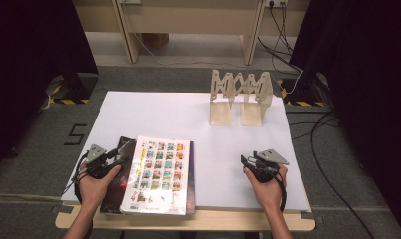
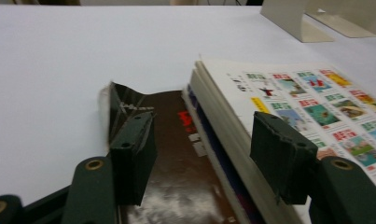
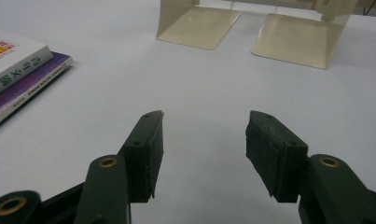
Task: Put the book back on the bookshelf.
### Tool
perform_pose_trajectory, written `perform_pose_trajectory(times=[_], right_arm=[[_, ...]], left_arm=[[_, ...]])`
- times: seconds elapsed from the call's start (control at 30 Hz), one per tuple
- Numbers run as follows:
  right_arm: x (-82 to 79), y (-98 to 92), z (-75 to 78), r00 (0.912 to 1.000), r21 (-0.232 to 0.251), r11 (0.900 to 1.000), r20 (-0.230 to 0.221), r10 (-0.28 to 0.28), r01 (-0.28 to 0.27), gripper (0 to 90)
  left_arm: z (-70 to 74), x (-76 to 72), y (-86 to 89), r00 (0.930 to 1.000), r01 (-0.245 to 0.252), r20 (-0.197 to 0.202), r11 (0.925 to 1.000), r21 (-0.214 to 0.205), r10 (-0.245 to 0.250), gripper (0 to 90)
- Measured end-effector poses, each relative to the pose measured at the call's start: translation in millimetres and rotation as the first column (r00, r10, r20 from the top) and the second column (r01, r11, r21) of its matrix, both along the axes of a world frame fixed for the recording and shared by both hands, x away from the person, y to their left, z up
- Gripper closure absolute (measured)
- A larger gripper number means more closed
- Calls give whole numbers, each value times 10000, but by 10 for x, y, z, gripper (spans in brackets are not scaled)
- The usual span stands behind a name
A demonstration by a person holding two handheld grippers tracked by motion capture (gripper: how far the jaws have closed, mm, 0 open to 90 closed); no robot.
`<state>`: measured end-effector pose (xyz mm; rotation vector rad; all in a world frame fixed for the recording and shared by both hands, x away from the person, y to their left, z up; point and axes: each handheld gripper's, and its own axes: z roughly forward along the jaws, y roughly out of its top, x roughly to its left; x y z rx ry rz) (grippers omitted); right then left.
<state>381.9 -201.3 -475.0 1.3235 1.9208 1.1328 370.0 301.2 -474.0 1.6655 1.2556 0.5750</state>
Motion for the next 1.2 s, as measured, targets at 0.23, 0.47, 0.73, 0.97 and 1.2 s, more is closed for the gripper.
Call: perform_pose_trajectory(times=[0.23,0.47,0.73,0.97,1.2], right_arm=[[58,149,43,9985,51,9988,-229,492,-491,467],[66,360,108,9929,234,9937,-446,1104,-1095,467],[11,762,160,9740,487,9776,-884,2085,-2048,469],[3,1082,122,9490,675,9587,-1381,2833,-2764,471],[49,1303,130,9232,1055,9376,-1688,3452,-3312,472]], left_arm=[[54,34,-126,9984,440,-363,9989,-134,-444,391],[55,73,-242,9923,702,-1029,9975,95,-688,391],[23,51,-336,9859,937,-1401,9956,98,-914,391],[-3,51,-353,9809,926,-1720,9957,0,-912,384],[-6,84,-339,9781,801,-1913,9966,-193,-823,376]])
